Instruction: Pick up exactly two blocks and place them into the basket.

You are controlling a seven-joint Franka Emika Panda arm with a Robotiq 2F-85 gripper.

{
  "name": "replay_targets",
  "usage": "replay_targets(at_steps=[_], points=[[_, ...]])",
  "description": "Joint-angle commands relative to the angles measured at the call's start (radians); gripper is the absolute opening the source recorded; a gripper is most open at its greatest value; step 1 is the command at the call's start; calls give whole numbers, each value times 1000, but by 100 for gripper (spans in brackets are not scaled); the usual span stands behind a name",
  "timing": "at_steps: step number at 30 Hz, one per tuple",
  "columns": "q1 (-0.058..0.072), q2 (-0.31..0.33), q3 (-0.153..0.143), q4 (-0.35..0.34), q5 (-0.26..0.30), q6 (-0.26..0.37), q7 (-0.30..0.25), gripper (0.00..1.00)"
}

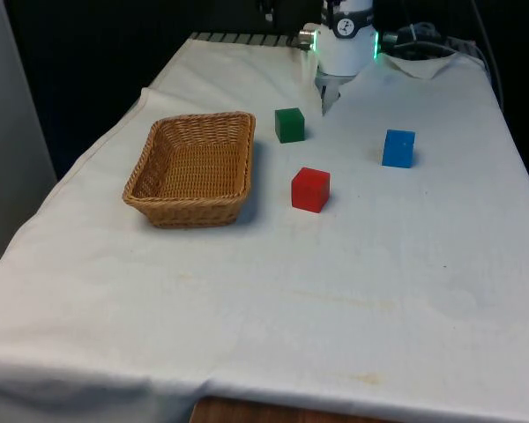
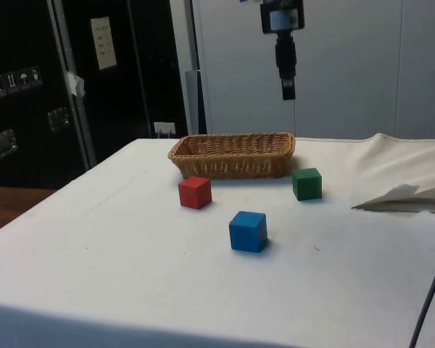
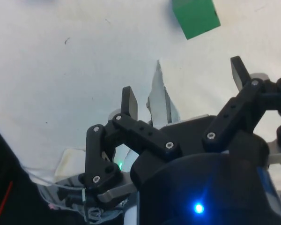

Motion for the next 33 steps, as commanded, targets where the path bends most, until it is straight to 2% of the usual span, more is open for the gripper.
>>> replay_targets(at_steps=[1, 2, 9, 10, 11, 12, 16, 21, 22, 23, 28, 31, 32, 33], points=[[0, -1, -2, -12, -3, 12, 0, 100], [-9, -10, 0, -39, -19, 45, 5, 100], [-14, -6, -13, -113, -39, 134, 4, 100], [-12, -4, -13, -122, -39, 146, 7, 100], [-6, -3, -16, -113, -27, 127, 0, 100], [-10, -1, -12, -129, -38, 158, 9, 100], [-7, 8, -12, -147, -32, 195, 8, 100], [-9, 21, -16, -156, -33, 218, 5, 100], [-6, 17, -16, -151, -28, 201, 2, 100], [-9, 26, -19, -158, -34, 224, 4, 100], [-9, 65, -30, -170, -36, 271, -7, 100], [-8, 108, -39, -177, -32, 322, -20, 100], [-6, 101, -35, -171, -28, 301, -17, 100], [-7, 119, -41, -178, -30, 333, -23, 100]])
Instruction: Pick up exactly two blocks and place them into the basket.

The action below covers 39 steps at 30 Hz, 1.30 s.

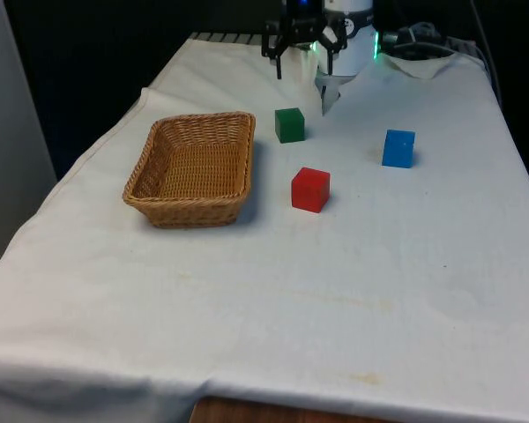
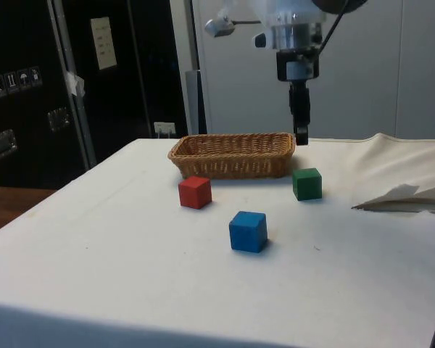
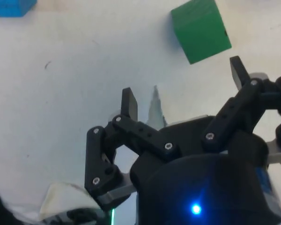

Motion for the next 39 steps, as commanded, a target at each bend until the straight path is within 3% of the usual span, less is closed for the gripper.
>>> replay_targets(at_steps=[1, 9, 18, 26, 27, 29, 35, 36, 37, 39], points=[[-1, 16, -6, -8, -1, 34, -7, 100], [0, 99, -17, -18, 1, 122, -22, 100], [4, 163, -52, -45, 6, 235, -70, 100], [11, 211, -51, -76, 17, 337, -86, 100], [2, 219, -48, -67, 1, 324, -74, 100], [13, 231, -47, -83, 18, 371, -86, 100], [15, 288, -32, -97, 19, 458, -84, 100], [7, 295, -35, -84, 1, 439, -74, 100], [14, 295, -30, -98, 19, 469, -84, 100], [13, 313, -24, -101, 18, 494, -82, 100]])
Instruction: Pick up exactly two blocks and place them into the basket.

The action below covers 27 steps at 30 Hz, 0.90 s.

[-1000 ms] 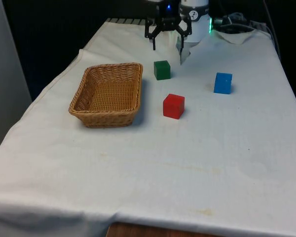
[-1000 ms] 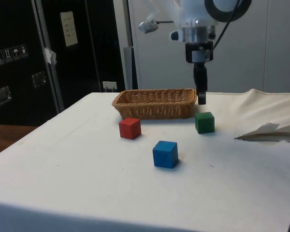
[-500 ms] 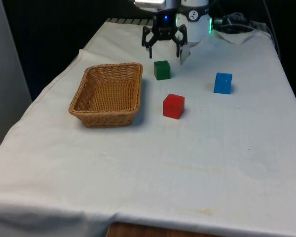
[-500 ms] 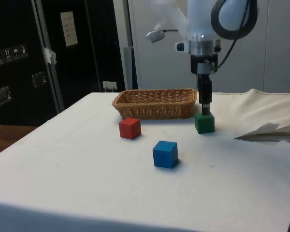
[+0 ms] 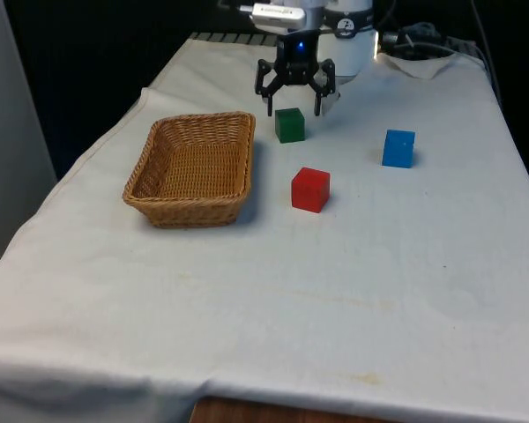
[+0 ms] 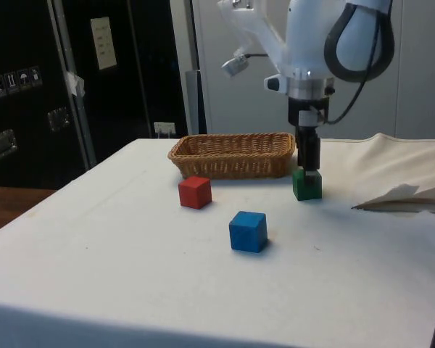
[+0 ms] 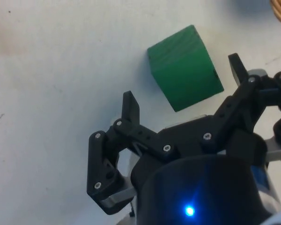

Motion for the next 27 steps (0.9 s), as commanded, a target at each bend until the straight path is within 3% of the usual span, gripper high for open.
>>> replay_targets(at_steps=[1, 7, 18, 21, 23, 27], points=[[6, -1, 7, -15, 17, 28, -8, 100], [1, 63, 12, -1, 0, 73, 3, 100], [0, 67, 14, -4, 3, 86, 2, 100], [0, 69, 13, -3, 1, 86, 2, 68], [0, 70, 13, -2, 1, 86, 2, 40], [0, 70, 12, -2, 0, 86, 2, 2]])
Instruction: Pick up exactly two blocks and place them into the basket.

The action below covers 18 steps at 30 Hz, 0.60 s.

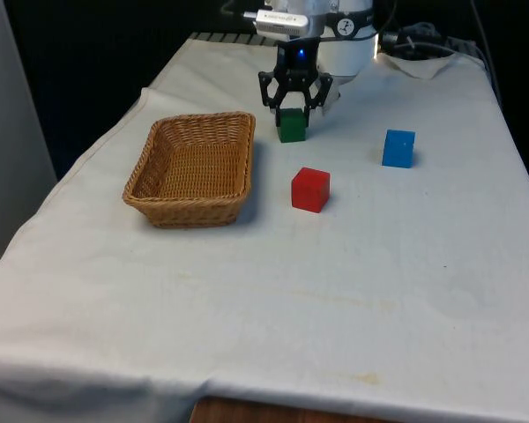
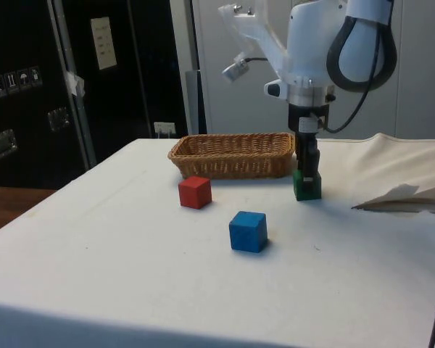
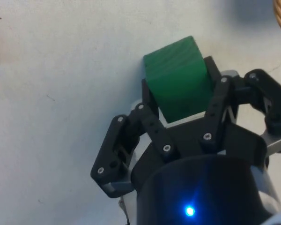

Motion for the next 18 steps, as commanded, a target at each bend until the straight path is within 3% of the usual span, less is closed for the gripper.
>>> replay_targets(at_steps=[1, 9, 17, 18], points=[[0, 0, 0, -1, 0, -1, 0, 1], [0, 1, 0, -1, 0, -1, 0, 2], [-5, -66, -15, 14, -14, -60, 19, 2], [-1, -65, -10, 1, 0, -42, 9, 2]])
